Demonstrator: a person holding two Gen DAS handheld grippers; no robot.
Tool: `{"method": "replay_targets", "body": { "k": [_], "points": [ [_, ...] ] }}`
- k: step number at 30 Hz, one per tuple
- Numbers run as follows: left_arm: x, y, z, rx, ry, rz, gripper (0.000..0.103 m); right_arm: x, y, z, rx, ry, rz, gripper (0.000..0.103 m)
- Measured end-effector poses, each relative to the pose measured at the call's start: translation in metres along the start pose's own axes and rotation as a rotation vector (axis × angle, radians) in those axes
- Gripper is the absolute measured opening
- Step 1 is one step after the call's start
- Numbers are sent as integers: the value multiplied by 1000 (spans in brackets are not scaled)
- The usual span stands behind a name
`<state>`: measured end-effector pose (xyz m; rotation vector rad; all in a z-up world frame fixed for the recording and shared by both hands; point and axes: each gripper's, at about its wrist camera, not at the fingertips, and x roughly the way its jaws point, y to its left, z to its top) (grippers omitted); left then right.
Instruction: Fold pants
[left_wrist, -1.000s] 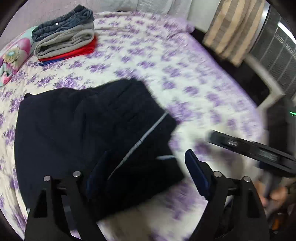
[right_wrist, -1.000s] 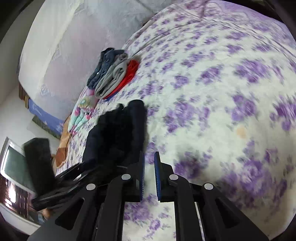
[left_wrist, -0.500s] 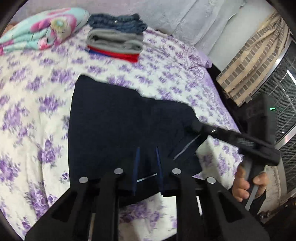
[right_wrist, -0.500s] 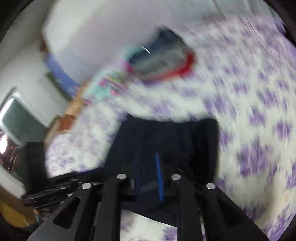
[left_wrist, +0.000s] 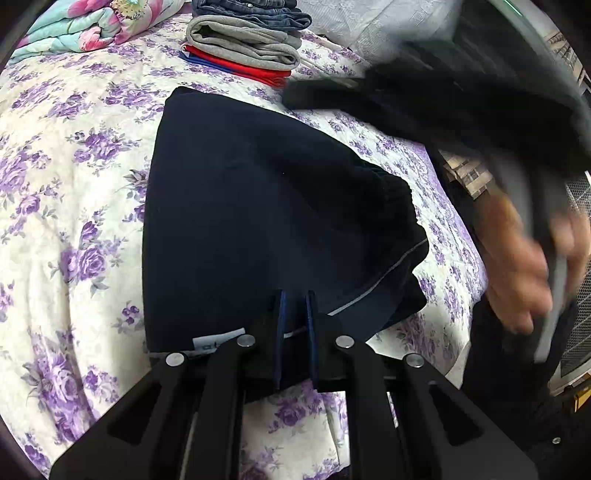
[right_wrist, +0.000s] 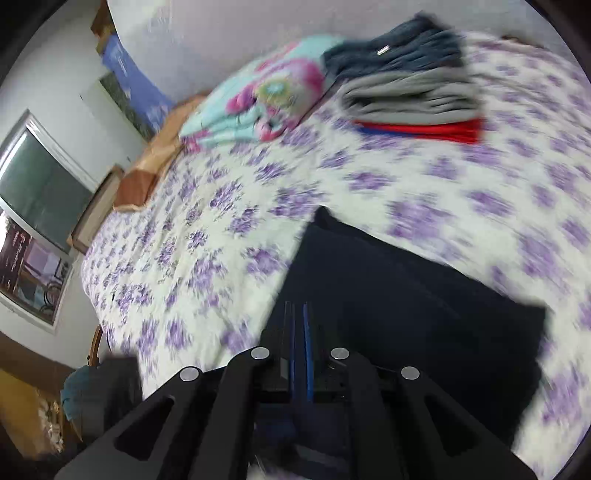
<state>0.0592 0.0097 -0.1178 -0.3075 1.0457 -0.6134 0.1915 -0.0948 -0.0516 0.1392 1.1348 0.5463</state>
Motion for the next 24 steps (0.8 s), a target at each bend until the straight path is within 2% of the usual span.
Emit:
{"method": "replay_targets", "body": {
  "k": [1, 3, 4, 6, 7, 10, 12, 13, 16, 18, 19, 20, 22, 23, 24],
  "points": [
    [0, 0, 1, 3, 2, 4, 10, 13, 5, 9, -9, 20, -23, 6],
    [3, 0, 1, 17, 12, 18, 10, 50, 2, 28, 8, 84, -157, 5],
    [3, -1, 0, 22, 12, 24, 10, 64, -5, 31, 33, 117, -197, 1],
    [3, -2, -1, 41, 6, 46, 10, 96, -22, 31, 92, 189, -204, 0],
    [3, -3, -1, 47, 3, 57, 10, 96, -22, 31, 97, 164, -195, 0],
    [5, -4, -2, 42, 8, 58, 10, 93, -15, 30, 82, 167, -222, 0],
    [4, -5, -2, 45, 7, 64, 10, 84, -9, 28, 76, 161, -210, 0],
    [3, -6, -4, 51, 6, 69, 10, 76, -9, 26, 83, 150, -187, 6],
    [5, -11, -5, 65, -4, 84, 10, 29, -1, 22, 80, 40, -117, 7],
    [6, -13, -6, 70, -5, 93, 10, -12, 2, 11, 72, -70, -91, 44],
    [6, -14, -6, 75, -6, 97, 10, -30, 2, 3, 71, -121, -92, 74],
    [6, -16, -6, 80, -8, 102, 10, -51, 1, -9, 68, -184, -103, 83],
    [5, -21, -7, 95, -8, 96, 12, -81, -7, -36, 68, -278, -136, 87],
    [3, -22, -6, 101, -2, 77, 22, -93, -14, -51, 80, -312, -151, 90],
    [-3, -21, -6, 97, 0, 44, 39, -107, -26, -74, 108, -349, -167, 91]
  ]
}}
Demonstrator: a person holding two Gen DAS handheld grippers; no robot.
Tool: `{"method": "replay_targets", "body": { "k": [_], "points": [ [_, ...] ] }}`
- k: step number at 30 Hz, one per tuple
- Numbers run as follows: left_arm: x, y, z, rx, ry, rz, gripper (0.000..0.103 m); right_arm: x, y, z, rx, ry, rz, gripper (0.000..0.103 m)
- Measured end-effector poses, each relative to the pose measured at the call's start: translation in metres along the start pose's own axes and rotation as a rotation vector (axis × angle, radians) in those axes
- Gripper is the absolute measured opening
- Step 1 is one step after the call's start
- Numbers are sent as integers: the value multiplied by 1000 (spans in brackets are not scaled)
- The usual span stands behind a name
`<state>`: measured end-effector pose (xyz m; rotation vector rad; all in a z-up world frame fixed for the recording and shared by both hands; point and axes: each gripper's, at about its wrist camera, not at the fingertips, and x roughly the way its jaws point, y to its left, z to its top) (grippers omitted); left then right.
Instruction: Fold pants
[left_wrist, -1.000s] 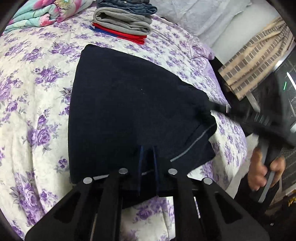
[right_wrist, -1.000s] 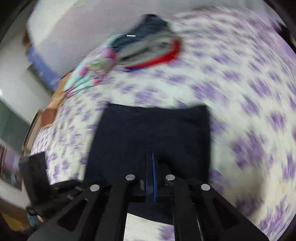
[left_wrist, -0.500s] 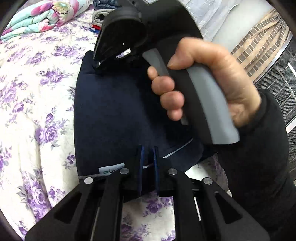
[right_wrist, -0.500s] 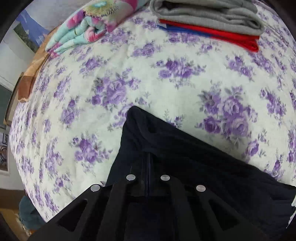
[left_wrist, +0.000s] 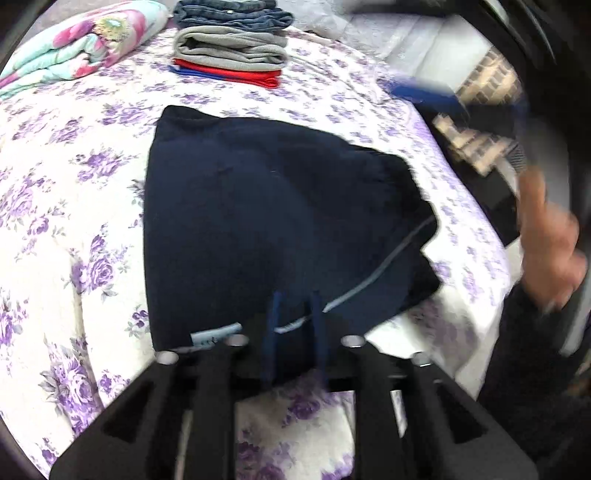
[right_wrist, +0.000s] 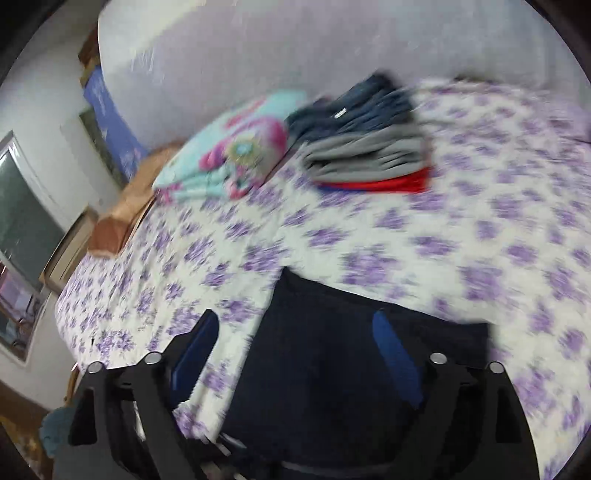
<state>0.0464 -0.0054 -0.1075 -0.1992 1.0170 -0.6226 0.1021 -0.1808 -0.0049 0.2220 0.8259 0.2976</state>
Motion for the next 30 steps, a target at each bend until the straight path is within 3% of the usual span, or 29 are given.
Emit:
{"method": "replay_targets", "body": {
  "k": [1, 2, 3, 4, 6, 10, 13, 18, 22, 26, 30],
  "points": [
    [-12, 3, 1, -13, -23, -33, 49, -13, -15, -15, 32, -25, -20, 91],
    [-23, 9, 1, -22, -53, -40, 72, -23, -30, -26, 60, -39, -39, 91],
    [-38, 16, 4, -41, -108, -31, 87, -35, -51, -44, 108, -56, -70, 91],
    [-52, 23, 7, -65, -159, -8, 90, -42, -65, -57, 143, -62, -92, 91],
    [-68, 39, 13, -107, -191, 20, 90, -54, -96, -84, 232, -57, -121, 91],
    [-60, 76, 24, -260, -155, 15, 90, -66, -139, -118, 369, -50, -52, 91],
    [-28, 88, 31, -344, -69, -129, 89, -72, -148, -126, 369, -59, -66, 91],
    [34, 98, 41, -436, 75, -225, 89, -78, -157, -138, 365, -54, -64, 91],
    [40, 81, 44, -371, 62, -220, 89, -69, -158, -141, 381, -12, -35, 91],
    [39, 88, 37, -337, 43, -251, 88, -38, -155, -128, 425, 50, 101, 91],
    [36, 94, 31, -295, 14, -289, 89, -2, -166, -113, 520, 126, 162, 91]
  ]
}}
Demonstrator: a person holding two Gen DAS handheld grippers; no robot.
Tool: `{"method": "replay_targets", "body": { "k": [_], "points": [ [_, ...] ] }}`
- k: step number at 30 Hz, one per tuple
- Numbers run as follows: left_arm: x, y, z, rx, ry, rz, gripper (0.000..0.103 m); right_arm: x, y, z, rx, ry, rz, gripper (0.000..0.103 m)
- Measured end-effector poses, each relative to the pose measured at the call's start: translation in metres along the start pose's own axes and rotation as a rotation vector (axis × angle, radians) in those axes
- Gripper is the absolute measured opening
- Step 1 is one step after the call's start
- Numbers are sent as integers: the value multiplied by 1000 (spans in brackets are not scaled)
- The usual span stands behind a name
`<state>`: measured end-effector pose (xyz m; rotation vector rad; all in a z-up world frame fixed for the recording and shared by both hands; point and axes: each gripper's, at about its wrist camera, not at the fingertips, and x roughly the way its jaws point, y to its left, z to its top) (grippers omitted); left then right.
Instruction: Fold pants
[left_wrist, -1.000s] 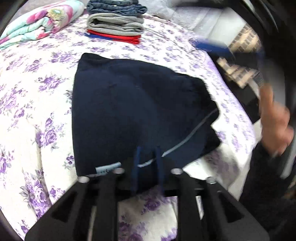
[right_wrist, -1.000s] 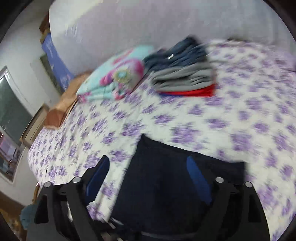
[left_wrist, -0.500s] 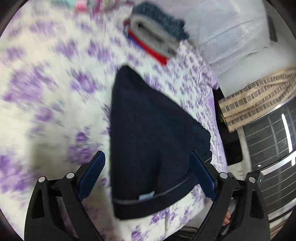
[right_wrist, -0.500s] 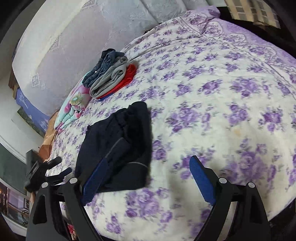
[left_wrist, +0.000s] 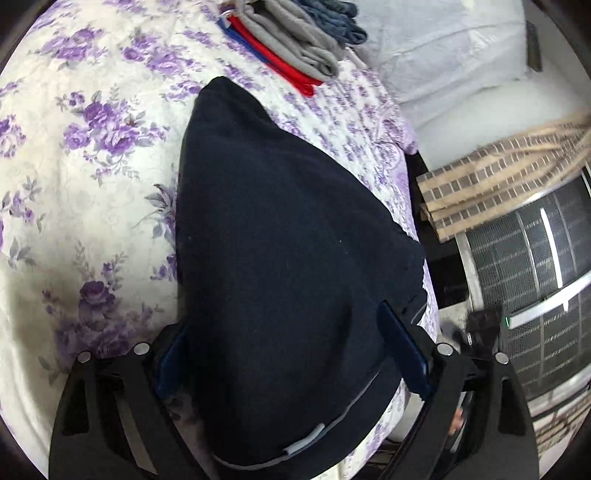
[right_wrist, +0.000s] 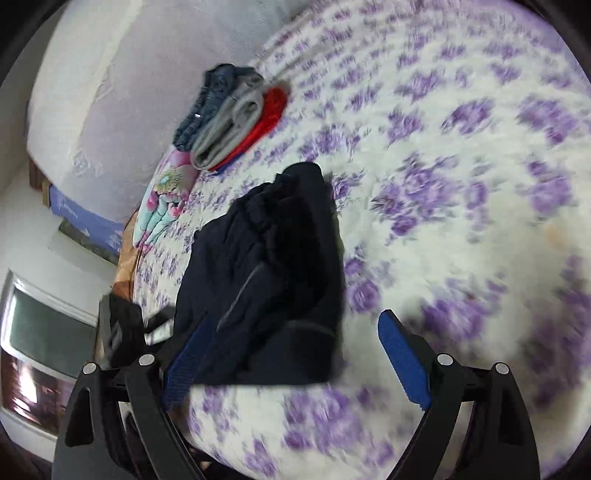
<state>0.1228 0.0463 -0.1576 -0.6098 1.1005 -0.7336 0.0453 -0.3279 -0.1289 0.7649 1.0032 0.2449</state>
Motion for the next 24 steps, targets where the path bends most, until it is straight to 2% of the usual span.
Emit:
{"method": "replay_targets", "body": {
  "k": [3, 4, 5, 8, 9, 10, 11, 13, 15, 18, 21, 24],
  "points": [
    [2, -6, -5, 53, -15, 36, 89, 28, -5, 11, 65, 89, 75, 92],
    [3, -8, -6, 65, -18, 43, 89, 38, -5, 14, 69, 113, 91, 96],
    [3, -8, -6, 68, -19, 45, 89, 44, -3, 17, 67, 118, 96, 100],
    [2, -5, -4, 45, -21, 14, 89, 57, 9, 24, 42, 108, 122, 99],
    [1, -3, -3, 36, -23, -5, 87, 61, 14, 25, 26, 100, 102, 95],
    [0, -2, -3, 30, -25, -17, 84, 63, 18, 24, 3, 89, 58, 74],
    [-1, -1, -3, 21, -29, -24, 76, 64, 23, 22, -27, 78, 20, 56],
    [-3, 0, -4, 6, -38, -21, 63, 60, 34, 15, -83, 41, -31, 51],
    [-7, -2, -5, 10, -48, 14, 40, 49, 56, 3, -193, -19, -129, 49],
    [-19, -16, -12, 58, -73, 65, 32, 35, 91, -17, -356, -93, -215, 47],
    [-30, -31, -17, 72, -84, 77, 26, 21, 110, -29, -429, -114, -199, 44],
    [-44, -46, -11, 78, -96, 89, 25, 15, 128, -22, -491, -107, -166, 44]
  ]
}}
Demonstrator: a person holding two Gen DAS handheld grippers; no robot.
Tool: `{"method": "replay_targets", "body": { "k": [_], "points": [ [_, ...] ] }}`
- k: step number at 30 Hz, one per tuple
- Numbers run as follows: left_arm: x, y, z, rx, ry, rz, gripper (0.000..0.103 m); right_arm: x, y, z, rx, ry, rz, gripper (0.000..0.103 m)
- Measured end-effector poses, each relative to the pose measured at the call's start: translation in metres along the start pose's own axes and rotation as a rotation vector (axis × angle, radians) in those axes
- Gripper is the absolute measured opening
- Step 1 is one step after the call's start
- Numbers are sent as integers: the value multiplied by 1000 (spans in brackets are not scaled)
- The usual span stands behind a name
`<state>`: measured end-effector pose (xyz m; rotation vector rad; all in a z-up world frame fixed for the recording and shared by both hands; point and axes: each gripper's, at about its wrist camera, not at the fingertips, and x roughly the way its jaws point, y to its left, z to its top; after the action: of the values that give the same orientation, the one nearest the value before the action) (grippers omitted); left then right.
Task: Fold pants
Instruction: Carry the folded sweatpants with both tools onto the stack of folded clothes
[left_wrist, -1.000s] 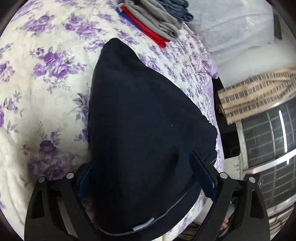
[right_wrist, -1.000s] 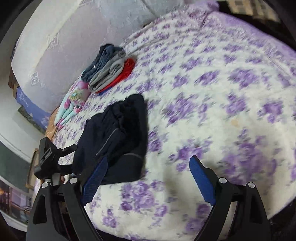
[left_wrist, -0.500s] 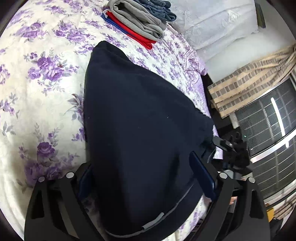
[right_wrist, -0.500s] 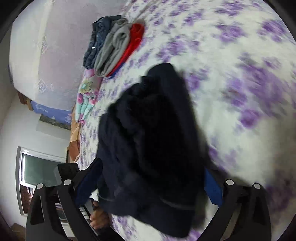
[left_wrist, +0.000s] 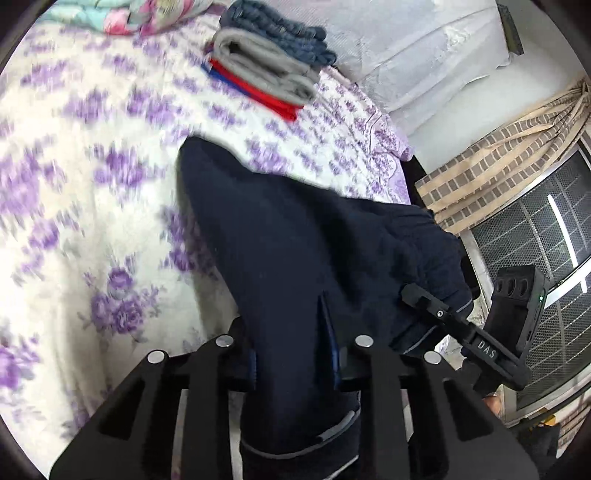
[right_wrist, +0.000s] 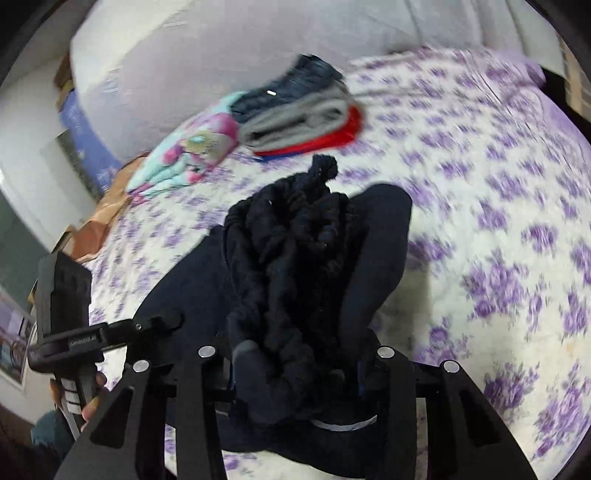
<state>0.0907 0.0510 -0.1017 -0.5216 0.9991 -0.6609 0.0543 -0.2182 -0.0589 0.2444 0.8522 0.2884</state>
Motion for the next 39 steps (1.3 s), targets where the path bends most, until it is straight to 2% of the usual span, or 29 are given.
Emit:
{"method": "replay_targets", "body": {
  "k": [3, 5, 8, 9, 10, 11, 12, 13, 16, 19, 22, 23, 24, 25, 26, 27, 29, 34, 38, 39],
  "points": [
    [-16, -21, 29, 28, -34, 34, 25, 5, 8, 36, -51, 8, 42, 44],
    [-25, -33, 67, 40, -49, 68, 25, 11, 15, 72, -68, 5, 67, 43],
    [-30, -50, 151, 43, -82, 106, 25, 22, 29, 172, -113, -33, 98, 43],
    [-31, -58, 194, 51, -99, 127, 25, 27, 30, 199, -110, -44, 99, 44],
    [-31, -64, 225, 64, -107, 145, 25, 35, 31, 235, -101, -53, 96, 44],
    [-31, -69, 259, 65, -125, 165, 25, 47, 30, 281, -78, -67, 102, 44],
    [-29, -74, 306, 62, -149, 187, 25, 57, 29, 310, -62, -80, 103, 44],
    [-26, -77, 336, 75, -152, 198, 25, 70, 28, 342, -55, -97, 92, 44],
    [0, -65, 429, 44, -184, 213, 26, 112, 18, 411, -32, -132, 69, 44],
    [38, -36, 474, 5, -168, 227, 26, 170, -9, 449, 11, -103, 50, 44],
    [87, 10, 482, -48, -90, 249, 26, 224, -46, 439, 82, -17, 31, 46],
    [102, 27, 477, -59, -65, 275, 27, 233, -56, 435, 93, -7, 19, 51],
    [111, 36, 473, -53, -52, 289, 32, 243, -69, 426, 102, -2, 12, 55],
    [118, 50, 465, -50, -56, 272, 36, 245, -79, 420, 119, -14, 23, 70],
    [116, 58, 459, -57, -78, 242, 46, 245, -87, 417, 139, -22, 37, 84],
    [113, 61, 456, -57, -89, 233, 58, 244, -93, 414, 148, -20, 65, 86],
    [107, 65, 452, -43, -95, 236, 66, 240, -90, 413, 119, -19, 66, 86],
    [95, 58, 443, -12, -100, 277, 66, 216, -62, 411, 1, -49, -56, 87],
    [89, 45, 435, 37, -131, 353, 81, 195, -50, 416, -29, -98, -136, 87],
    [88, 43, 434, 44, -133, 367, 81, 189, -46, 416, -36, -106, -150, 87]
  ]
}}
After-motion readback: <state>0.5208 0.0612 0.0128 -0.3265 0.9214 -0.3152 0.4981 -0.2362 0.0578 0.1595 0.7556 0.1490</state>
